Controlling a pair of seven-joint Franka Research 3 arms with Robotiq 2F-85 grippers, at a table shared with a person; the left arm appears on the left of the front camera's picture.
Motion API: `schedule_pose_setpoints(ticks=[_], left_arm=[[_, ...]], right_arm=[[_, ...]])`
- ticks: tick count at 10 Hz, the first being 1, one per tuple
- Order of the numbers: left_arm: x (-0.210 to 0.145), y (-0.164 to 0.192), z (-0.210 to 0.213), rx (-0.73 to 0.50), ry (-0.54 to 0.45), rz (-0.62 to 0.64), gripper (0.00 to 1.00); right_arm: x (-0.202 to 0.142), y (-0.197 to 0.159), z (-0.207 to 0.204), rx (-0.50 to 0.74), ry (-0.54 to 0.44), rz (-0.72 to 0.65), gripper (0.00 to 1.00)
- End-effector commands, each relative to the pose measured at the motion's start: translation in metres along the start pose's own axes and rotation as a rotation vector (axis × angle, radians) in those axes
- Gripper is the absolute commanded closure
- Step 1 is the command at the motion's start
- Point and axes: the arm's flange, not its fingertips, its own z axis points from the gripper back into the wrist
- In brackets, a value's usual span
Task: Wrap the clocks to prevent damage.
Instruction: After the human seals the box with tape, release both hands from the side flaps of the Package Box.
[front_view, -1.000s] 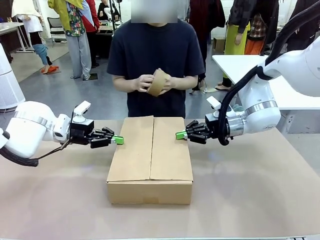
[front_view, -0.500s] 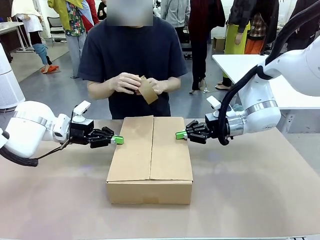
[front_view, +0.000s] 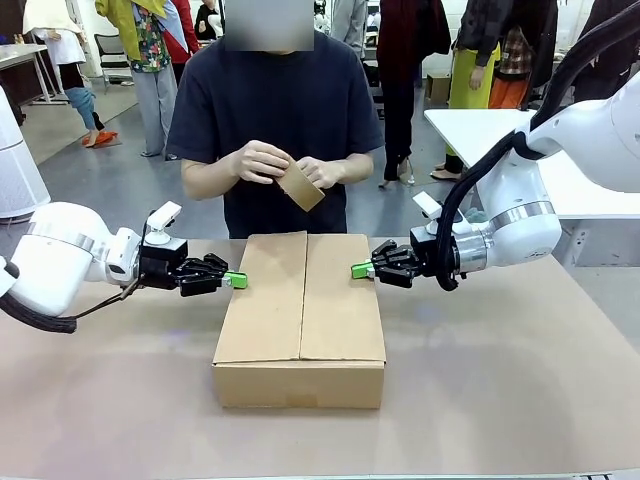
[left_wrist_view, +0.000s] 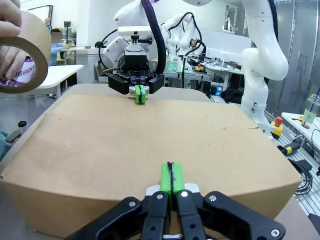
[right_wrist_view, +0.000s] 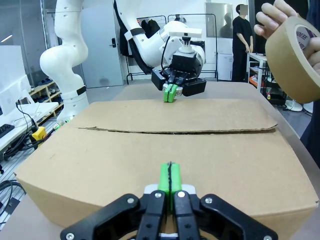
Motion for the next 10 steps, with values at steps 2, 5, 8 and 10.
schedule_pose_setpoints(ticks=[2, 5, 8, 10], left_arm=[[-0.0029, -0.0002, 0.0000, 0.006, 0.008, 0.002, 0.99], [-0.0029, -0.0002, 0.0000, 0.006, 0.008, 0.002, 0.99], [-0.0029, -0.0002, 0.0000, 0.006, 0.008, 0.002, 0.99], [-0.0029, -0.0002, 0.0000, 0.006, 0.008, 0.002, 0.99]], right_arm=[[-0.0043, 0.0002, -0.0025, -0.004, 0.009, -0.006, 0.99], [-0.0043, 0.0002, -0.0025, -0.004, 0.009, -0.006, 0.99], [-0.0043, 0.0002, -0.0025, -0.004, 0.009, -0.006, 0.99], [-0.0043, 0.0002, -0.0025, -0.004, 0.009, -0.006, 0.99]])
